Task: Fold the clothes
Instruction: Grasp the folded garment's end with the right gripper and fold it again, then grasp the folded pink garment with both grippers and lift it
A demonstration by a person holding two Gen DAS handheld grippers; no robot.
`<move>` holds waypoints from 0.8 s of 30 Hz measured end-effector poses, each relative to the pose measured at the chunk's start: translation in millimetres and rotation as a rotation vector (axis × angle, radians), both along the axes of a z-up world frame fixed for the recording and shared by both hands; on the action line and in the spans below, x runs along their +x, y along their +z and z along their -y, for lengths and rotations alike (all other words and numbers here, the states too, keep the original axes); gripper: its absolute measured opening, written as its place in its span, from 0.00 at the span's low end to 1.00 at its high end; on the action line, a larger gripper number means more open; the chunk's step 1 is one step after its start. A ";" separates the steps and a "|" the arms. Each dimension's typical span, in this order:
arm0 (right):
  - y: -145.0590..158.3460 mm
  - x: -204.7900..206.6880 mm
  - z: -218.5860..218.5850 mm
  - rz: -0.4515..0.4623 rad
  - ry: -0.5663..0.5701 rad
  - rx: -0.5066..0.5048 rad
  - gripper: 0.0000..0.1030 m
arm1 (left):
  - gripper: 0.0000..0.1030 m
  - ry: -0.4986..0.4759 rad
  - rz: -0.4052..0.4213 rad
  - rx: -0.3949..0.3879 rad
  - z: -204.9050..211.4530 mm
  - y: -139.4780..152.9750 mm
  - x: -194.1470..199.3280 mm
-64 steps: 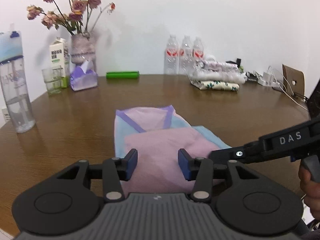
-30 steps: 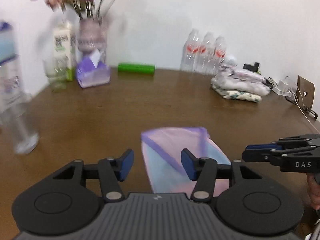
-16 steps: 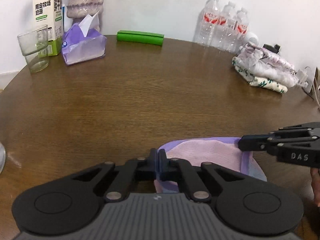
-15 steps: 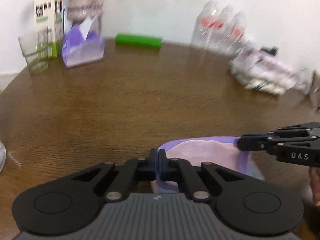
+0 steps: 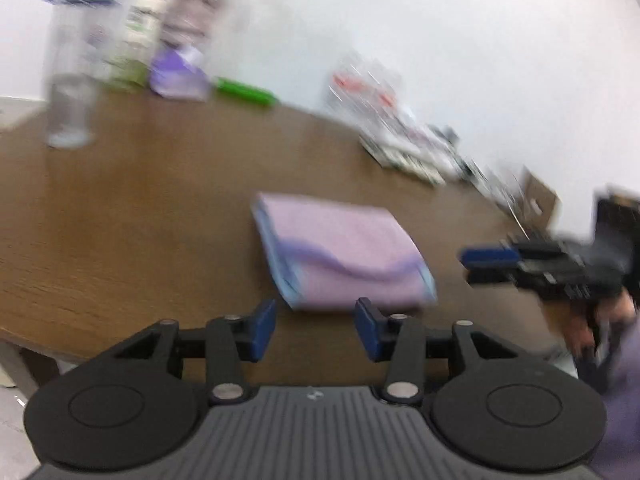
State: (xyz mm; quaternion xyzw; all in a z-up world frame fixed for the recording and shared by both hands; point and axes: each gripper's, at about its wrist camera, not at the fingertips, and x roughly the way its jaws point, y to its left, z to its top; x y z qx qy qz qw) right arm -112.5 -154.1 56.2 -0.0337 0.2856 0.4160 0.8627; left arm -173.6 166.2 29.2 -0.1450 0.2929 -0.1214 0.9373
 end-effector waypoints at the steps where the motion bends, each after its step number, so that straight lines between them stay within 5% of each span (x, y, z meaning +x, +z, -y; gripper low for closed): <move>1: -0.9 5.5 -3.4 -0.007 -0.056 0.024 0.41 | 0.45 0.044 0.026 0.010 -0.3 4.2 4.9; 4: -18.6 28.3 -22.0 -0.083 -0.209 0.035 0.39 | 0.48 0.142 0.092 0.130 26.7 3.2 37.4; 8: -36.9 25.4 -42.3 -0.071 -0.312 -0.053 0.44 | 0.45 0.190 -0.004 0.282 63.1 -15.2 66.0; 16: -41.8 22.7 -56.0 -0.089 -0.355 -0.037 0.59 | 0.46 0.131 -0.027 0.239 64.8 -18.5 47.4; 21: -46.7 16.5 -56.5 -0.041 -0.302 -0.075 0.57 | 0.71 0.054 -0.020 0.124 25.2 -4.5 64.6; 24: -48.7 15.2 -48.8 -0.021 -0.268 -0.068 0.58 | 0.82 -0.102 0.029 0.070 10.7 -8.8 87.9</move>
